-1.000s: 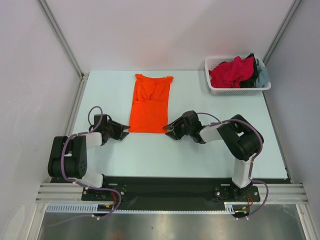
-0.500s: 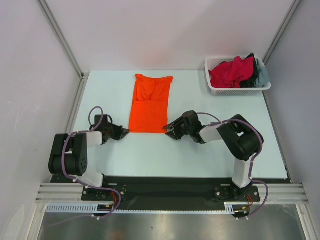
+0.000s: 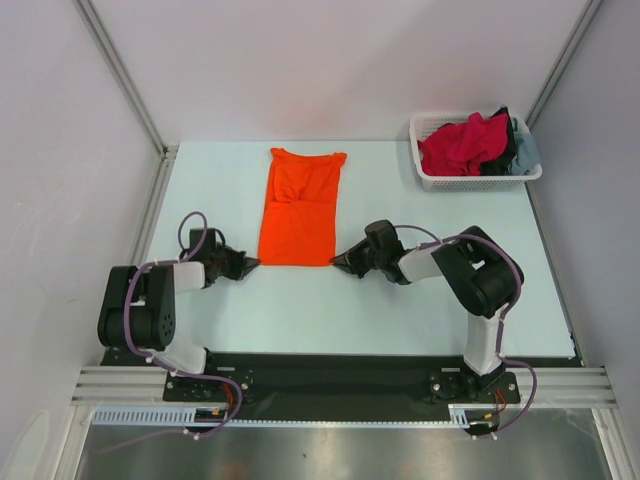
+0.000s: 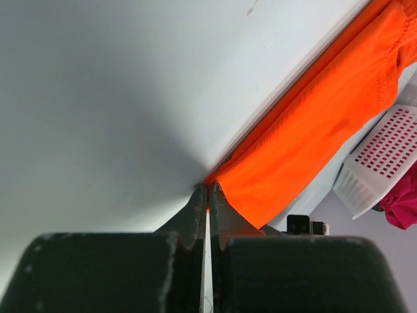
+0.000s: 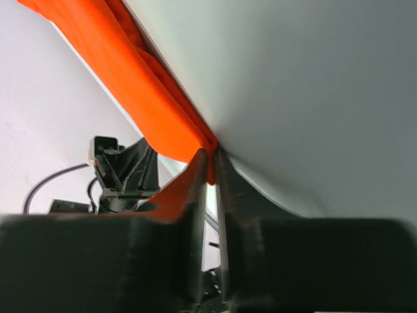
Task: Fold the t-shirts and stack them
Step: Fold the tshirt
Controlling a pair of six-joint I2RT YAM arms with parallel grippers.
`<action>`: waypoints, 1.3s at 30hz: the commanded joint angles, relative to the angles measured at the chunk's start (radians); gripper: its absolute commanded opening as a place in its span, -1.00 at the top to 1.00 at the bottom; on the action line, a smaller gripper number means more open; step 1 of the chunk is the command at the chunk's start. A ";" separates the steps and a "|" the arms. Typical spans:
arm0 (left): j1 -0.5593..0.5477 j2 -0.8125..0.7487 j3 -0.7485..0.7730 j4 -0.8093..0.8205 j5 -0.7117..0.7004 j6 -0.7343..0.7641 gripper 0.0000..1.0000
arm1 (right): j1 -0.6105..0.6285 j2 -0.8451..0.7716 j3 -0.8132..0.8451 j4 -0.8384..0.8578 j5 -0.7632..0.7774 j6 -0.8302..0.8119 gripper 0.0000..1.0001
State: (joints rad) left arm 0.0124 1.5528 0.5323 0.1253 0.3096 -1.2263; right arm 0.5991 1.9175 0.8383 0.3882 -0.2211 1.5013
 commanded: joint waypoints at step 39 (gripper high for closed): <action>-0.299 -0.758 -0.157 -0.809 -0.049 0.036 0.99 | 0.409 -0.933 -0.531 -0.445 0.318 0.042 1.00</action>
State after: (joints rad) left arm -0.2722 0.8276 0.3653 -0.5739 0.2749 -1.1694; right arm 0.9840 1.0229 0.3244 0.0402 0.0204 1.4967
